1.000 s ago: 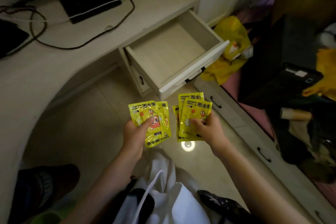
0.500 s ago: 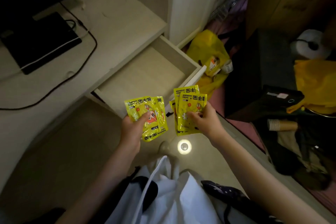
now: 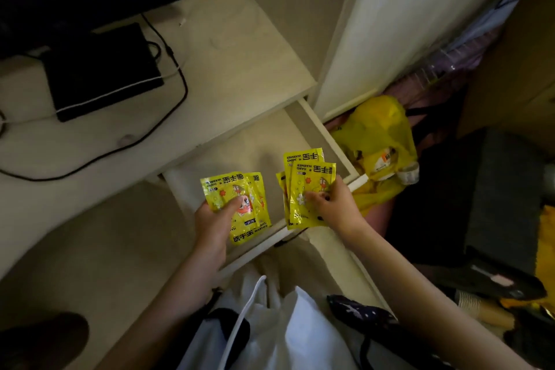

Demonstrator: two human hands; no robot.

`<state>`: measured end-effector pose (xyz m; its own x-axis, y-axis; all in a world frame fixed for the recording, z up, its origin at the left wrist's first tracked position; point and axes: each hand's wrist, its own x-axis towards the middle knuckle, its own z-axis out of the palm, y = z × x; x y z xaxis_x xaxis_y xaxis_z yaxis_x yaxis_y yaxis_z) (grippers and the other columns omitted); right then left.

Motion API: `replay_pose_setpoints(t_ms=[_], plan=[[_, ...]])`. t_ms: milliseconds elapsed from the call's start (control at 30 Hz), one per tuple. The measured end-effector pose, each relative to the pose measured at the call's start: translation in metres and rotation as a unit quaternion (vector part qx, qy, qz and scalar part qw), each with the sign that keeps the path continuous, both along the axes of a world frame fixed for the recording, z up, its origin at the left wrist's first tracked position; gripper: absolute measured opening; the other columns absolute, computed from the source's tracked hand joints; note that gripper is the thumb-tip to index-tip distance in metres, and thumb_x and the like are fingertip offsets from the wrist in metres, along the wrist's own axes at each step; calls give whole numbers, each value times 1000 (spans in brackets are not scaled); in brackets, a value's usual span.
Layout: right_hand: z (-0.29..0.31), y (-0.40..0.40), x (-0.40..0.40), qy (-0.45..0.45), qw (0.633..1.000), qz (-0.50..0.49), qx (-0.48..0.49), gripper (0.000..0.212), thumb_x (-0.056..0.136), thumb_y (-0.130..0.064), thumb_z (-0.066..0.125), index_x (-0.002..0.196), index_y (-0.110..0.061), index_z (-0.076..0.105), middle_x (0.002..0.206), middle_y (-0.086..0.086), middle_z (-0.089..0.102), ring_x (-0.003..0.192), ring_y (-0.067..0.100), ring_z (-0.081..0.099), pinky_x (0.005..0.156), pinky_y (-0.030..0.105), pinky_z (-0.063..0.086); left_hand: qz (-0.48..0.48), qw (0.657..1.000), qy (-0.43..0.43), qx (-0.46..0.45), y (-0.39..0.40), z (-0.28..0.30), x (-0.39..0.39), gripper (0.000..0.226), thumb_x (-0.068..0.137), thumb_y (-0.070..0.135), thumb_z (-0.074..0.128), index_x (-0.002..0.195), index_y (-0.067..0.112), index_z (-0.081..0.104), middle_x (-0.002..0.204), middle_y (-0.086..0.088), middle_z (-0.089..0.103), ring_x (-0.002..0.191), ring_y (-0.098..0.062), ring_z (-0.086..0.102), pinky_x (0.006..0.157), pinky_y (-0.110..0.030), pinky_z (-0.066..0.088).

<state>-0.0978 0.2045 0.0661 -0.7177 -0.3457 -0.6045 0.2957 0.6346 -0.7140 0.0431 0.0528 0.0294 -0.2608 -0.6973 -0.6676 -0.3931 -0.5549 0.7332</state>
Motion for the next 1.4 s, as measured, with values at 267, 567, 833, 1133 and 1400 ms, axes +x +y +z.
replay_pose_setpoints(t_ms=[267, 567, 833, 1133, 1400], plan=[[-29, -37, -65, -17, 989, 145, 25, 37, 82, -20, 67, 118, -18, 56, 107, 2, 67, 99, 20, 65, 86, 44, 56, 109, 990, -47, 77, -8, -23, -18, 32, 73, 21, 80, 100, 11, 67, 92, -12, 73, 82, -28, 68, 73, -45, 57], [-91, -91, -64, -64, 960, 269, 50, 43, 72, -18, 67, 113, -10, 55, 103, 7, 67, 93, 24, 67, 80, 48, 58, 113, 980, -126, 103, -19, -68, -4, 40, 61, 32, 86, 94, 14, 71, 90, -13, 74, 87, -33, 70, 79, -58, 55], [-158, -107, -30, -95, 948, 278, 122, 43, 84, -4, 63, 123, -3, 47, 117, 15, 60, 105, 33, 62, 85, 39, 54, 113, 977, -142, 116, -24, -111, -9, 33, 78, 16, 76, 107, 3, 66, 80, -6, 67, 69, -16, 61, 58, -25, 46], [-196, -106, -34, -112, 944, 261, 170, 24, 82, 1, 61, 106, 1, 60, 94, 15, 64, 78, 27, 62, 69, 40, 53, 91, 974, -151, 145, -22, -139, -5, 19, 81, 16, 73, 98, 13, 67, 85, -4, 67, 72, -14, 62, 60, -25, 48], [-207, -95, -51, -98, 909, 343, 216, 26, 85, -30, 63, 105, -13, 65, 96, 7, 70, 84, 23, 65, 71, 34, 54, 6, 978, -189, 85, -25, -143, -14, 23, 80, 12, 73, 102, 8, 67, 95, -10, 69, 75, -15, 62, 57, -23, 48]])
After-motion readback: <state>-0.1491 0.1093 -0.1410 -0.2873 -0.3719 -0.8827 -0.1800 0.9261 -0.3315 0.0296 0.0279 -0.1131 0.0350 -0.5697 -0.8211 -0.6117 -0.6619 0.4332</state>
